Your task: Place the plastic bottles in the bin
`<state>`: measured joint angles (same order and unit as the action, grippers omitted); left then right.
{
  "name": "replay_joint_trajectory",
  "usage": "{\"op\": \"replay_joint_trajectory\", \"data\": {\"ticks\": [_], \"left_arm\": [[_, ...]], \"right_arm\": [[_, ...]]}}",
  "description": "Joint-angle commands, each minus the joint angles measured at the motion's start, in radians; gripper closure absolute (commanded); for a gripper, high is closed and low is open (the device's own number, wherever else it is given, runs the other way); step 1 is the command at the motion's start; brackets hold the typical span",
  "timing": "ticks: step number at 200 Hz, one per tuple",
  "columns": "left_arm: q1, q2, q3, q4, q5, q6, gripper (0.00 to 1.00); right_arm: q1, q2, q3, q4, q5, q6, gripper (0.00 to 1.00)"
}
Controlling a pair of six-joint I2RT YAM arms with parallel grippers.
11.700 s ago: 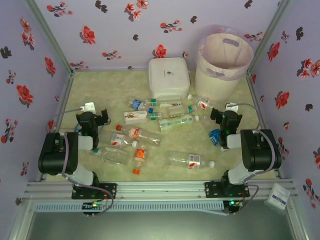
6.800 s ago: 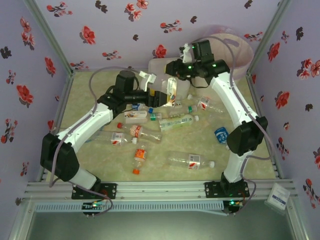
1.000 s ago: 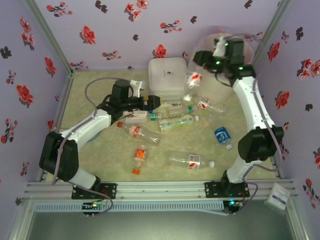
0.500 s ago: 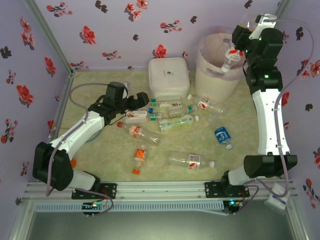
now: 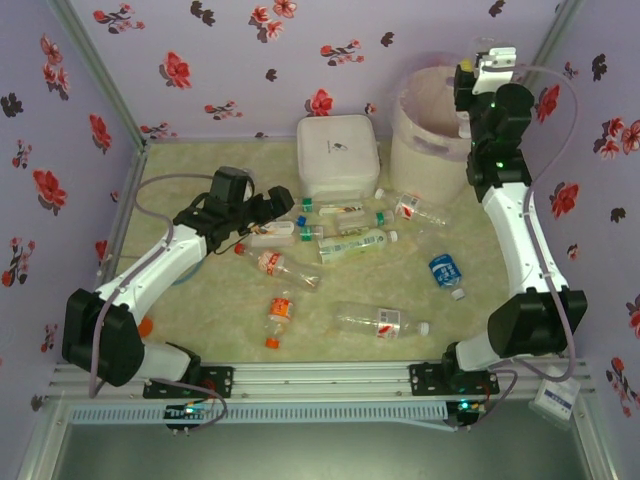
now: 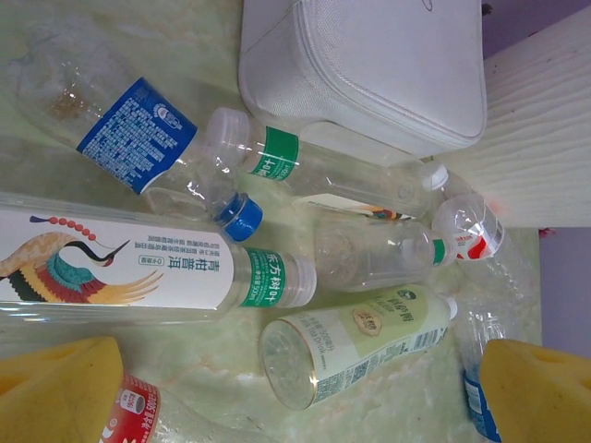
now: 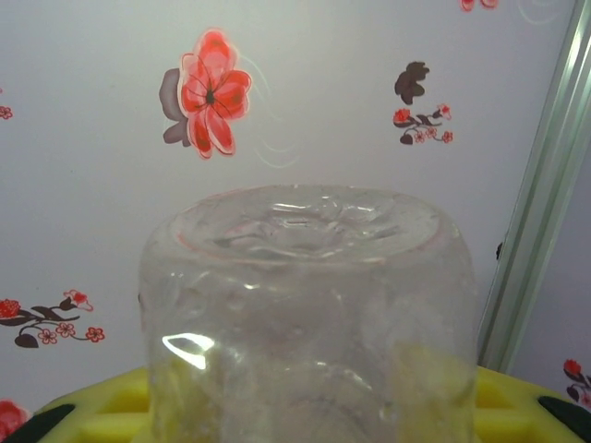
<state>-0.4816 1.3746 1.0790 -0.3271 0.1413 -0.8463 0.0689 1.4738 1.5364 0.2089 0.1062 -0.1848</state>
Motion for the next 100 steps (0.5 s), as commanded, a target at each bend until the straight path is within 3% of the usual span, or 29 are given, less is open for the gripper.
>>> {"op": "replay_joint_trajectory", "data": {"ticks": [1, 100], "left_arm": [[-0.006, -0.019, -0.005, -0.008, -0.022, -0.023, 0.0], [-0.014, -0.024, -0.04, -0.015, -0.028, -0.013, 0.0]], "right_arm": [[0.011, 0.028, 0.062, 0.054, 0.023, -0.055, 1.0], [0.097, 0.13, -0.069, 0.086, 0.099, -0.268, 1.0]]}}
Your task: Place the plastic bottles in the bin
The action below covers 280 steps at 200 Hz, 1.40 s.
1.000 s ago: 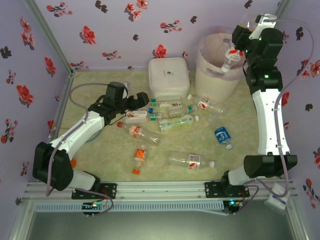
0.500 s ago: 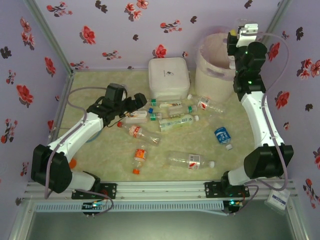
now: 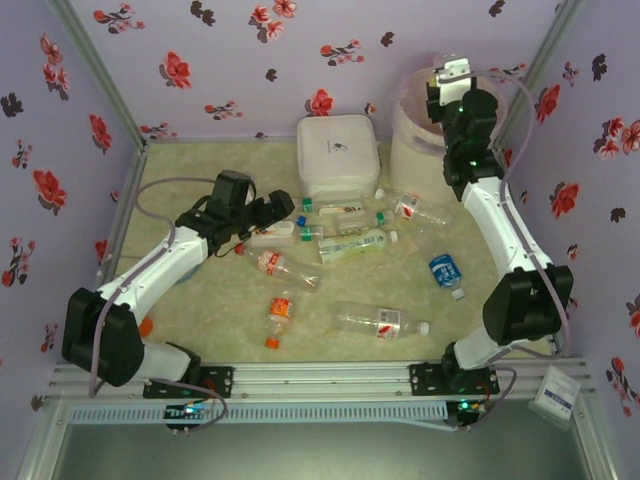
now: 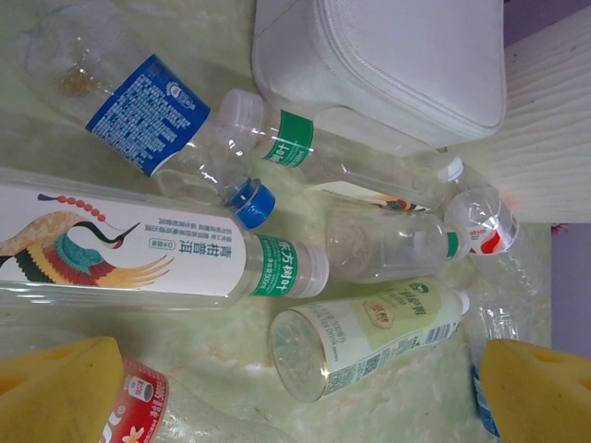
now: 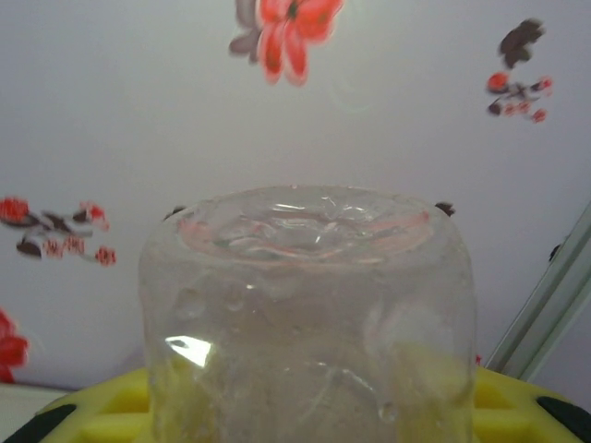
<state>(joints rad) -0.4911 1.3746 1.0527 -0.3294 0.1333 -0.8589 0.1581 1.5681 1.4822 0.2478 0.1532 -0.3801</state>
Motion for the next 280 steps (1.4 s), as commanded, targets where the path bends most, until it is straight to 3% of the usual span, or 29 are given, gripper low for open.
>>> {"op": "replay_joint_trajectory", "data": {"ticks": [1, 26, 73, 96, 123, 150, 194, 255, 280], "left_arm": [[-0.004, -0.023, -0.014, -0.013, -0.021, 0.0, 0.0], [-0.007, -0.014, -0.011, -0.033, -0.024, 0.004, 0.0], [-0.007, -0.011, -0.017, -0.045, -0.038, 0.018, 0.0], [-0.009, -0.012, -0.023, -0.051, -0.041, 0.028, 0.0], [-0.009, -0.016, -0.029, -0.063, -0.056, 0.04, 0.0], [-0.009, -0.016, -0.024, -0.092, -0.057, 0.049, 0.0], [-0.022, -0.027, 0.003, -0.171, -0.084, 0.037, 0.0], [-0.114, 0.015, 0.073, -0.368, -0.119, -0.041, 0.0], [-0.183, 0.052, 0.073, -0.361, -0.13, -0.147, 0.0]], "right_arm": [[0.008, 0.039, -0.015, 0.044, 0.054, -0.074, 1.0], [0.008, 0.091, 0.004, -0.014, 0.08, -0.064, 1.0], [0.0, 0.241, 0.176, -0.289, 0.09, 0.023, 0.9], [-0.018, 0.301, 0.263, -0.408, 0.056, 0.094, 0.71], [-0.022, 0.337, 0.314, -0.477, 0.058, 0.125, 0.32], [-0.031, 0.374, 0.4, -0.578, 0.059, 0.162, 0.15], [-0.046, 0.421, 0.591, -0.751, 0.053, 0.228, 0.01], [-0.064, 0.477, 0.929, -0.996, 0.055, 0.294, 0.0], [-0.064, 0.426, 0.928, -0.985, 0.079, 0.317, 0.0]]}}
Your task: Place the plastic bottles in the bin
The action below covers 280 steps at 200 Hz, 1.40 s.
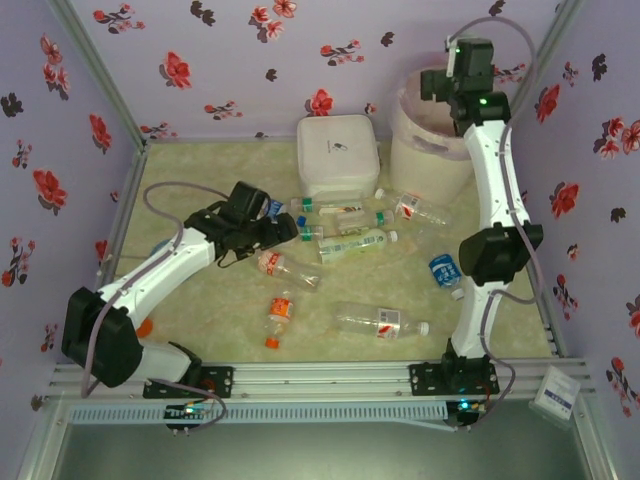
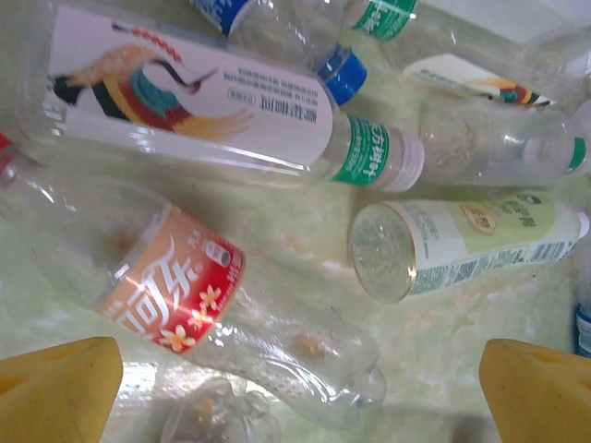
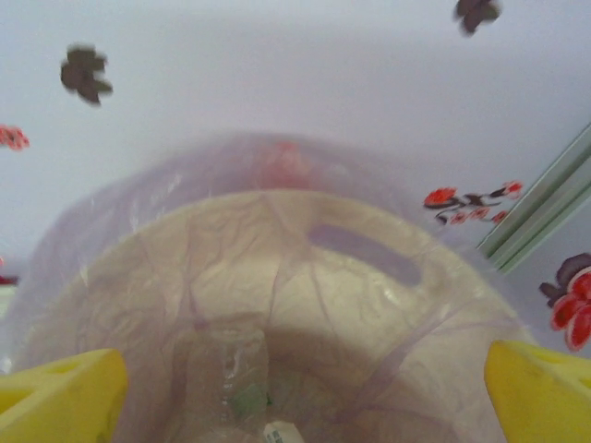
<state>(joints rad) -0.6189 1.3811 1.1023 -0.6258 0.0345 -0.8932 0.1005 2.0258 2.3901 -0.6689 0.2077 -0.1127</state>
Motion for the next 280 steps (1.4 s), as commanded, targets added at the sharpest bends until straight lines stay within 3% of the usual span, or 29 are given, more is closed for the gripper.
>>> {"op": "replay_joint_trajectory", "data": {"ticks": [1, 29, 70, 126, 168, 219, 280], "left_arm": [[-0.058, 0.048, 0.024, -0.066, -0.031, -0.119, 0.0], [-0.099, 0.074, -0.009, -0.065, -0.034, -0.266, 0.0], [-0.113, 0.092, -0.048, -0.036, -0.071, -0.345, 0.0], [-0.117, 0.15, -0.128, 0.075, -0.133, -0.446, 0.05], [-0.119, 0.272, -0.079, 0.135, -0.144, -0.44, 0.08], [-0.119, 0.338, 0.009, 0.106, -0.178, -0.406, 0.29], [-0.117, 0.312, 0.155, -0.019, -0.23, -0.326, 0.45]], "right_arm": [[-0.006, -0.035, 0.018, -0.068, 0.024, 0.051, 0.0], [-0.003, -0.107, -0.004, -0.112, -0.019, 0.093, 0.0], [0.02, -0.227, -0.119, -0.235, -0.158, 0.148, 0.0], [0.031, -0.428, -0.419, -0.163, -0.319, 0.216, 0.01], [0.036, -0.555, -0.584, -0.143, -0.326, 0.219, 0.01], [0.036, -0.656, -0.699, -0.144, -0.277, 0.199, 0.01], [0.034, -0.758, -0.793, -0.125, -0.362, 0.265, 0.01]]}}
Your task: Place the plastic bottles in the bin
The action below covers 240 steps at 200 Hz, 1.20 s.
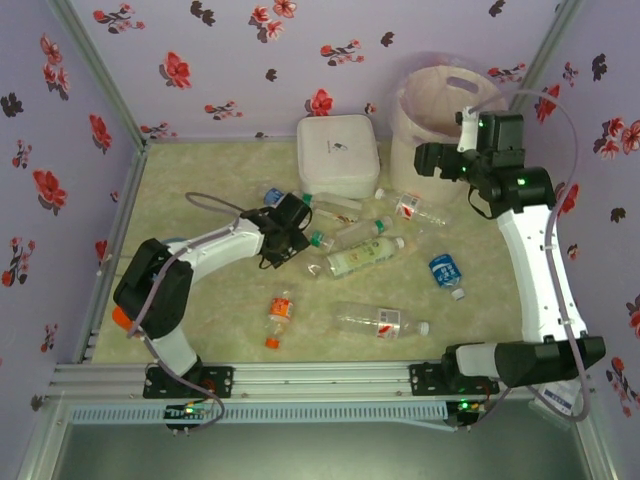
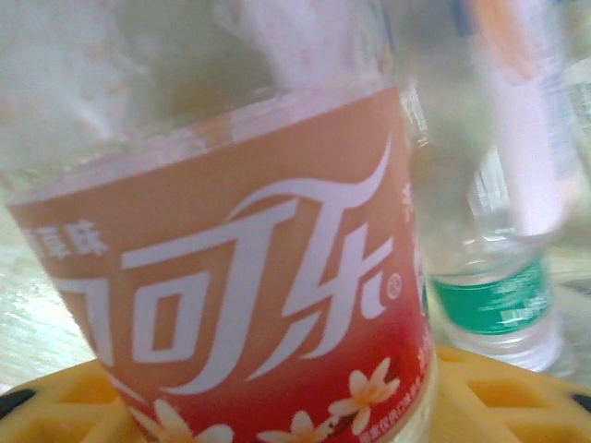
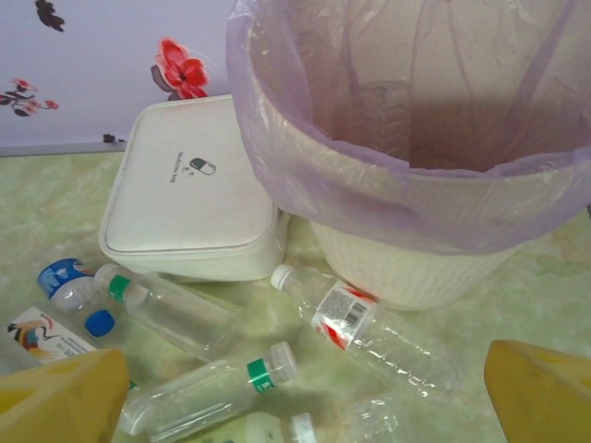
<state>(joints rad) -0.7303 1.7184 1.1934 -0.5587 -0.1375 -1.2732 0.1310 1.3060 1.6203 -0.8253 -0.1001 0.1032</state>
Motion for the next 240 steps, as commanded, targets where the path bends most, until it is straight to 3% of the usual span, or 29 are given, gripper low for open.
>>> {"op": "replay_joint_trajectory", "data": {"ticks": [1, 27, 54, 68, 83, 102, 114, 139, 166, 211, 240], "left_arm": [[-0.006, -0.027, 0.066, -0.089, -0.06, 0.057, 0.45], [0.009, -0.085, 0.117, -0.135, -0.105, 0.174, 0.48], [0.065, -0.163, 0.127, -0.018, -0.04, 0.477, 0.53], [0.094, -0.199, 0.133, 0.049, 0.039, 0.642, 0.51], [0.119, -0.223, 0.137, 0.094, 0.136, 0.798, 0.54], [0.15, -0.241, 0.127, 0.159, 0.353, 0.957, 0.61], [0.162, -0.245, 0.115, 0.197, 0.48, 1.027, 0.61], [0.176, -0.246, 0.075, 0.255, 0.621, 1.124, 0.63], [0.18, -0.228, 0.074, 0.28, 0.695, 1.173, 0.88], [0.181, -0.215, 0.069, 0.355, 0.808, 1.192, 0.89], [0.181, -0.185, 0.097, 0.328, 0.814, 1.206, 0.93]], "right_arm": [[0.004, -0.039, -0.024, 0.032, -0.057, 0.051, 0.01], [0.003, -0.055, -0.05, 0.044, -0.152, 0.122, 0.01], [0.008, -0.056, -0.116, 0.157, -0.338, 0.27, 0.06], [0.028, -0.04, -0.149, 0.239, -0.415, 0.359, 0.1], [0.089, -0.016, -0.163, 0.287, -0.389, 0.388, 0.12], [0.153, 0.036, -0.149, 0.336, -0.391, 0.405, 0.14], [0.169, 0.073, -0.145, 0.413, -0.431, 0.459, 0.17], [0.211, 0.145, -0.116, 0.526, -0.431, 0.526, 0.28], [0.264, 0.218, -0.091, 0.634, -0.448, 0.572, 0.3], [0.28, 0.332, -0.025, 0.68, -0.492, 0.618, 0.25], [0.291, 0.397, 0.034, 0.674, -0.546, 0.632, 0.34]]}}
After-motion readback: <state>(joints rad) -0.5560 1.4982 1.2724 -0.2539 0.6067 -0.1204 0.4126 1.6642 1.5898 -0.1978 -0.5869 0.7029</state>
